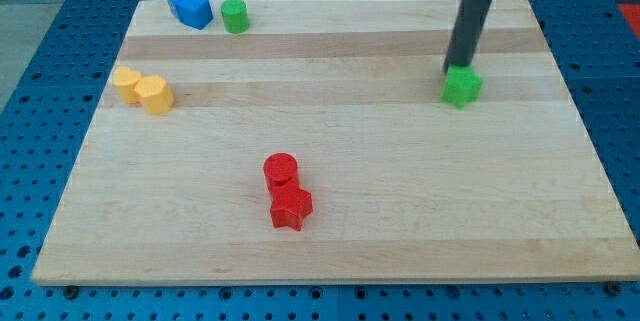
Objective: Push the red star closer to the green star
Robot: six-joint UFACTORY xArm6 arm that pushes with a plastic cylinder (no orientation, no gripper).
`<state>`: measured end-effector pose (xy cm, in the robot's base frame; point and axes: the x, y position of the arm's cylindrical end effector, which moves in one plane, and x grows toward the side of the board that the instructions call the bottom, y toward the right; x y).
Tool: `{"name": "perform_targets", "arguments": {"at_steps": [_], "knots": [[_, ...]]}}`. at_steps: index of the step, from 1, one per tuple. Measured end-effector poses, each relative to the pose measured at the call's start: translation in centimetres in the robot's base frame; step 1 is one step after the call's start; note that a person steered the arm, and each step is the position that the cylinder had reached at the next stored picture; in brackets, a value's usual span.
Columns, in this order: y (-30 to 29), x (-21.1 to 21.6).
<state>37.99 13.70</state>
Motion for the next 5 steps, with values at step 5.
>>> {"name": "perform_targets", "arguments": {"at_steps": [5], "knots": [[-28.9,21.8]]}}
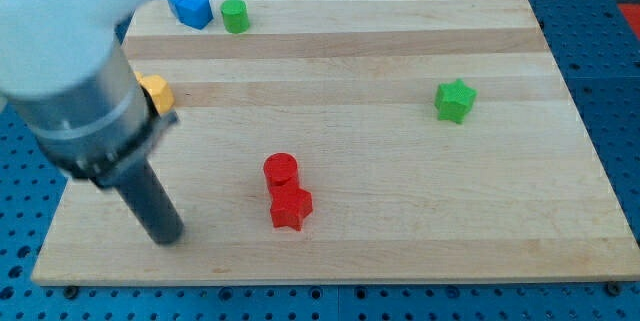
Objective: Push the red star closer to the green star
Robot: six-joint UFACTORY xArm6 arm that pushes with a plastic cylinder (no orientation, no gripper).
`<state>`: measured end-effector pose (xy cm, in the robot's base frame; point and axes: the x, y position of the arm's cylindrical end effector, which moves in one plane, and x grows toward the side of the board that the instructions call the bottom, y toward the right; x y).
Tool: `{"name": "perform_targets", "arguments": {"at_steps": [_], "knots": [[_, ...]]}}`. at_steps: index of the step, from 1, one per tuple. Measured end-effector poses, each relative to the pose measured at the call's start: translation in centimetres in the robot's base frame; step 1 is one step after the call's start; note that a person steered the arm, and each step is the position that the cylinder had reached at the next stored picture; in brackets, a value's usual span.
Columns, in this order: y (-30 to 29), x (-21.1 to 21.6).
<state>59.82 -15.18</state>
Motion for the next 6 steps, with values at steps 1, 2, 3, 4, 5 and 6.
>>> {"name": "perform_targets", "arguments": {"at_steps": [1,2,3,4,5,6], "knots": [[6.7,1.0],[11.0,-2.4],[15.7,-6.2],[17.4,-7.2],[14.1,-1.9],[9.6,-4.5]]}}
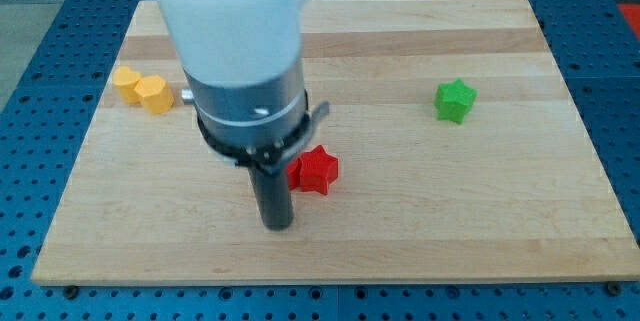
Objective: Push the red star closer to the green star
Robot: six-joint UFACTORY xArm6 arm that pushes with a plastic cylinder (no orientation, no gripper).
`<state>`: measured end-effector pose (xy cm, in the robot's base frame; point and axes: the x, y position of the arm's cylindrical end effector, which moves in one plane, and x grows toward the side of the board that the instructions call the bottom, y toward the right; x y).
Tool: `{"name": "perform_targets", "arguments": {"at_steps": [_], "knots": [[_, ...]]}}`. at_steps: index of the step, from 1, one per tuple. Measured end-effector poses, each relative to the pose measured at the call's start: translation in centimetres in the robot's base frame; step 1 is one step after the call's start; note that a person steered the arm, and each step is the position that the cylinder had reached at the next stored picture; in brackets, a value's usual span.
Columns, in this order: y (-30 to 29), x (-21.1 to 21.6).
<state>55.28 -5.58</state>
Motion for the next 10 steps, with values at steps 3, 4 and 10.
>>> {"name": "perform_targets", "arguments": {"at_steps": [3,4,10], "knots": [[11.5,-10.6],[7.3,-7.2],[15.8,-10.5]]}}
